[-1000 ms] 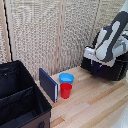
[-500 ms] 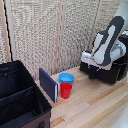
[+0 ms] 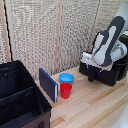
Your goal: Please move the gripper into proximity with the fryer handle. Once close enough, gingerly grasp the handle and gently tug the fryer basket open in your direction.
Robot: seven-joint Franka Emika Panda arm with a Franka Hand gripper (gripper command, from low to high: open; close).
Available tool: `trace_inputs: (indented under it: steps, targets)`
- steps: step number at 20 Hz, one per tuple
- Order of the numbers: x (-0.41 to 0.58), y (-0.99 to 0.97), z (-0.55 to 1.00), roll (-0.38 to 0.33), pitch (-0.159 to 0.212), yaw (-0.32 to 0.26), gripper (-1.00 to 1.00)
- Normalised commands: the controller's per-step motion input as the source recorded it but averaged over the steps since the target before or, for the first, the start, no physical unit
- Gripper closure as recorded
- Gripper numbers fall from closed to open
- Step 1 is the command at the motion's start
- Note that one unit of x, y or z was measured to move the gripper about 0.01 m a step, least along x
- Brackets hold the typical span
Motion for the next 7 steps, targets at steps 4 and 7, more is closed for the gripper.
trace_inputs:
  steps: [4,7]
  targets:
    - [-0.176,0.12,0.47,0.203,0.114,-0.071,-1.00]
    - [-0.023,0.11,0.26,0.230,0.163,-0.068,-1.00]
